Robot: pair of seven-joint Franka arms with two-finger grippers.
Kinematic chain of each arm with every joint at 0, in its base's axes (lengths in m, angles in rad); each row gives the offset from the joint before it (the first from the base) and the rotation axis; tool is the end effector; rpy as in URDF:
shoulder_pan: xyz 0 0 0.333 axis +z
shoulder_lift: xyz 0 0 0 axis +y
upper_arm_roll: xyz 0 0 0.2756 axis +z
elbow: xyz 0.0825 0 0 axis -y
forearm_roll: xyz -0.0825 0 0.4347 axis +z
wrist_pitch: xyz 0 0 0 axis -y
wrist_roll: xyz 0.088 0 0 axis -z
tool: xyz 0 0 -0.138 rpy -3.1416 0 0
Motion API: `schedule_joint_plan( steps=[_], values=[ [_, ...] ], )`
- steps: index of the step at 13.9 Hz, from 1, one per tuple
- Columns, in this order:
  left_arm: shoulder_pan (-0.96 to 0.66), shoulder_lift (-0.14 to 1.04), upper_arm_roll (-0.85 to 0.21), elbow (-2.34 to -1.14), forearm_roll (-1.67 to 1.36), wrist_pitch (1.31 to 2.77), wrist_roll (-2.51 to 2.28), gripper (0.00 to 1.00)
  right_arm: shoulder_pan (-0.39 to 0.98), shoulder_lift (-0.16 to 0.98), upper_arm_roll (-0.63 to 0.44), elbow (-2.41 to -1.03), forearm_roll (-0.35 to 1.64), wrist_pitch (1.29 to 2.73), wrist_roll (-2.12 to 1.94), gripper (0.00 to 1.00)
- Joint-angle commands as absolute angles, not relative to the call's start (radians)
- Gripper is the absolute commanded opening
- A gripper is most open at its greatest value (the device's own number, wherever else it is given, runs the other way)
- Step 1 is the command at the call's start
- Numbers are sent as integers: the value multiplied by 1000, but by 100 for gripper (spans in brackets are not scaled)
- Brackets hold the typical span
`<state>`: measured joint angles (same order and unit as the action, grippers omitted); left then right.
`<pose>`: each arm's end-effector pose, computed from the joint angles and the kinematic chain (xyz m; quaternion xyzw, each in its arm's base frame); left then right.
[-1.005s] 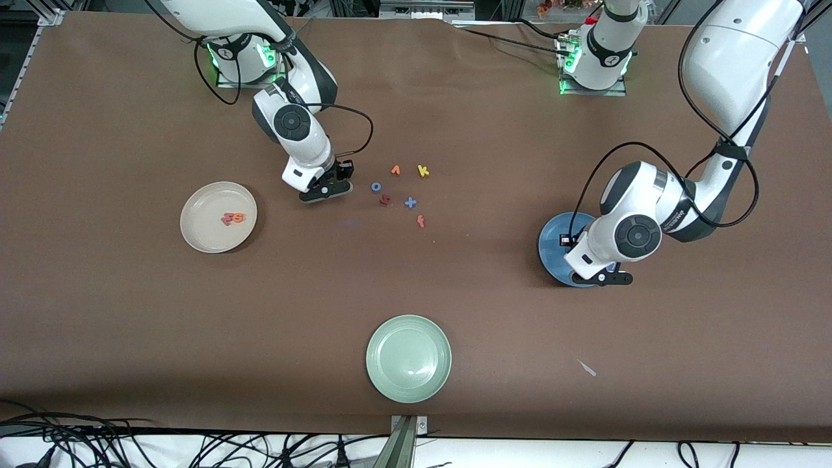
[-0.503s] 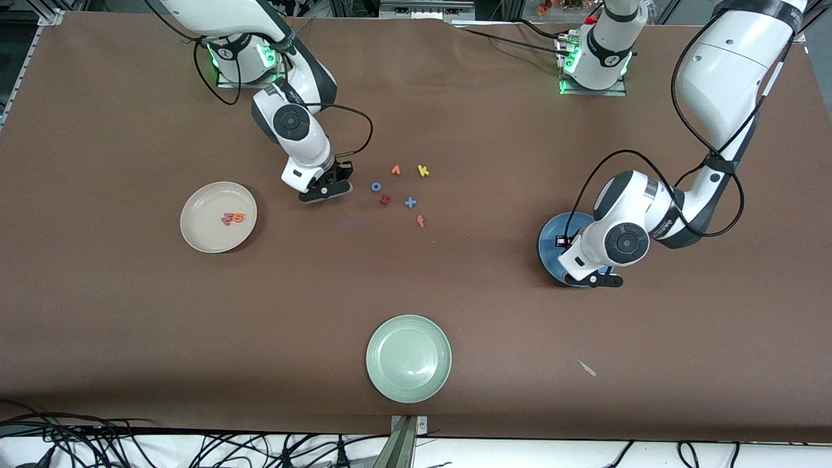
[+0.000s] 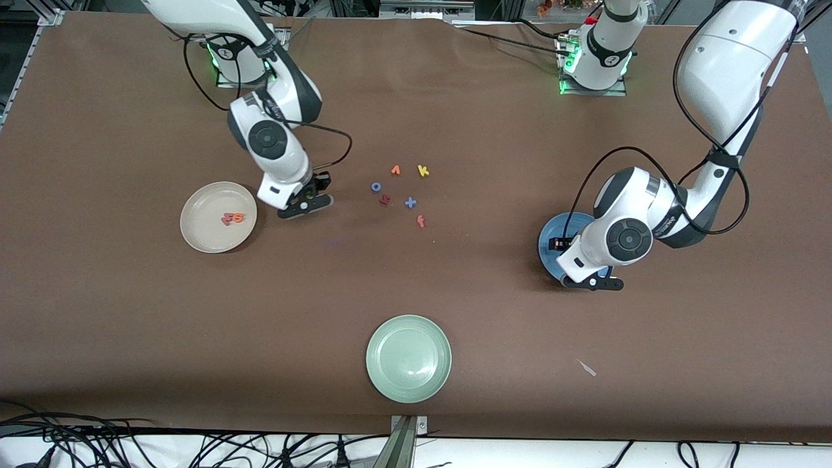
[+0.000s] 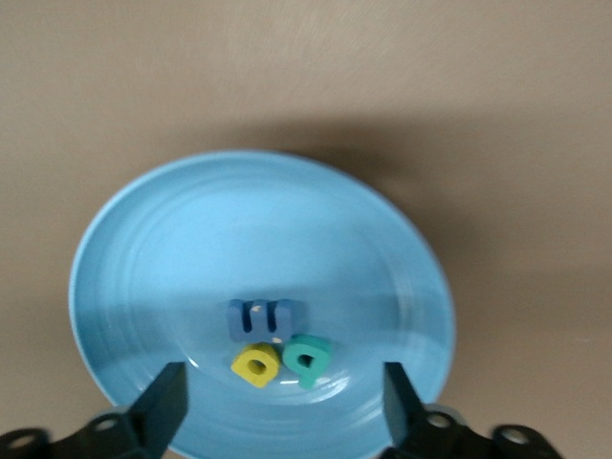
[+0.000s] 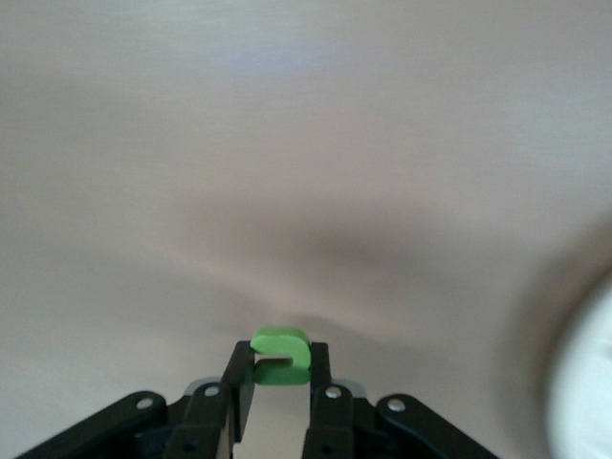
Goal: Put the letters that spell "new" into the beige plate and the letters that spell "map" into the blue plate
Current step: 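Drop the green letter on the white plate while the left drops teal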
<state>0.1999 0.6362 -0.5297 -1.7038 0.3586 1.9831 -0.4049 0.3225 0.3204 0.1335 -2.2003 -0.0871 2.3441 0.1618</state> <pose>0.6276 -0.1786 0.1498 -0.9916 0.0331 0.1183 0.0414 0.4912 0.2435 0.1133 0.9804 0.1771 -0.0798 0.0331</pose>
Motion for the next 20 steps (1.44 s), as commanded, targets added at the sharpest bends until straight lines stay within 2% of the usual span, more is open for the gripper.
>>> schedule_joint_plan(
  steps=[1, 3, 8, 9, 10, 11, 12, 13, 14, 17, 20],
  values=[
    [196, 560, -581, -1628, 379, 1864, -397, 100, 318, 305, 34, -2081, -87, 2115, 19, 22],
    [192, 555, -627, -1474, 376, 1757, -378, 100, 304, 336, -36, -2022, -87, 2028, -26, 22],
    [207, 548, -681, -1281, 350, 1565, -260, 100, 192, 437, -40, -1976, -94, 2031, -70, 24],
    [207, 528, -669, -1258, 344, 1536, -195, 100, 172, 451, -40, -1968, -91, 2033, -80, 33],
    [201, 482, -657, -1262, 342, 1536, -148, 100, 166, 463, -40, -1953, -86, 2026, -75, 98],
    [183, 433, -605, -1269, 324, 1534, -128, 100, 166, 466, -40, -1939, -83, 2022, -71, 100],
    [123, 384, -503, -1272, 269, 1532, -126, 100, 169, 463, -40, -1921, -81, 2017, -75, 100],
    [70, 346, -388, -1272, 176, 1532, -126, 100, 170, 459, -38, -1895, -80, 1975, -75, 100],
    [52, 303, -317, -1284, 78, 1532, -126, 100, 175, 459, -35, -1838, -80, 1906, -75, 100],
    [49, 145, -187, -1426, -51, 1539, -103, 100, 184, 457, -28, -1659, -54, 1631, -64, 100],
    [37, 5, -152, -1595, -29, 1619, 16, 100, 184, 427, -26, -1568, 0, 1479, -57, 100]
  ],
)
